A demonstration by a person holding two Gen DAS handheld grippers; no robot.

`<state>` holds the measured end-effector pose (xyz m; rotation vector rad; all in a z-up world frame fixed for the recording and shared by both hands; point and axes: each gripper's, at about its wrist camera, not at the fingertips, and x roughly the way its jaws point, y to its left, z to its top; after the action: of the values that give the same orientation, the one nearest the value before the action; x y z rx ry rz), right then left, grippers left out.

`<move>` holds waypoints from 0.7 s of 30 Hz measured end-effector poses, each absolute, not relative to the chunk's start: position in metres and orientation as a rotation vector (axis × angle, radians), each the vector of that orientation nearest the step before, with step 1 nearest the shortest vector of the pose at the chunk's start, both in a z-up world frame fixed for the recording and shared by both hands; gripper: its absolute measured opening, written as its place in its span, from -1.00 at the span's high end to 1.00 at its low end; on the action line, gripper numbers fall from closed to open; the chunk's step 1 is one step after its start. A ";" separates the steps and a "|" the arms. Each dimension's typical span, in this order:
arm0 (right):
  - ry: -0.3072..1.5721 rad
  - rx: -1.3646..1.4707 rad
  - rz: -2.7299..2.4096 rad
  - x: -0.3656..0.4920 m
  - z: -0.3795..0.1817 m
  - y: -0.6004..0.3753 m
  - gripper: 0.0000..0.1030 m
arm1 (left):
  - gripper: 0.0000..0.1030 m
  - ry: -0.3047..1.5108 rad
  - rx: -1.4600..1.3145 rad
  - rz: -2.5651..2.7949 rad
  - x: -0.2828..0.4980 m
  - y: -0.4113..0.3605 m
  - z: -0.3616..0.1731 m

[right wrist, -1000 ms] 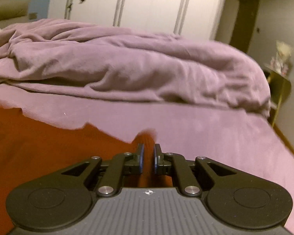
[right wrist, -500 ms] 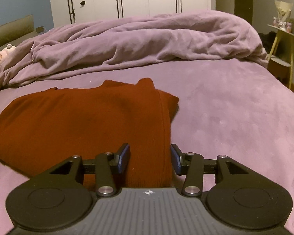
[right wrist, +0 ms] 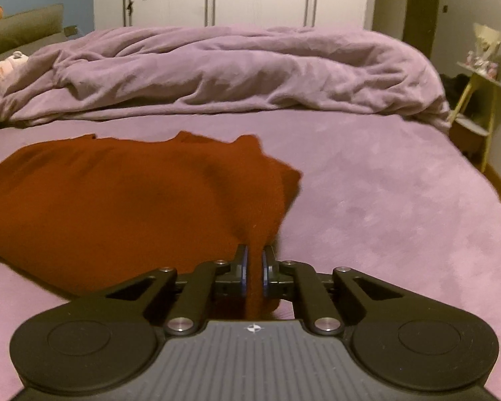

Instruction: Fold small clothes

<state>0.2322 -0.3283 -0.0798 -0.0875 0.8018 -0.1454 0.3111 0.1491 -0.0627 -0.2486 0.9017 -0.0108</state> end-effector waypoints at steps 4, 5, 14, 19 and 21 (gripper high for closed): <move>0.859 -0.129 -0.222 0.238 -0.091 -0.331 0.89 | 0.61 0.912 -0.134 0.036 0.306 0.147 -0.068; 0.847 -0.138 -0.231 0.237 -0.090 -0.330 0.87 | 0.53 0.909 -0.133 0.036 0.303 0.149 -0.068; 0.737 -0.165 -0.147 0.225 -0.063 -0.293 0.80 | 0.15 0.942 -0.624 -0.097 0.287 0.192 -0.084; 0.727 -0.147 0.028 0.230 -0.067 -0.246 0.78 | -0.06 0.929 -0.765 -0.140 0.288 0.202 -0.093; 0.745 -0.133 0.077 0.233 -0.072 -0.230 0.76 | -0.12 0.938 -0.790 -0.141 0.288 0.208 -0.094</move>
<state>0.2325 -0.2301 -0.0723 -0.1329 0.7451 0.0774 0.2875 0.2078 -0.0940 -0.7902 0.9375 -0.1409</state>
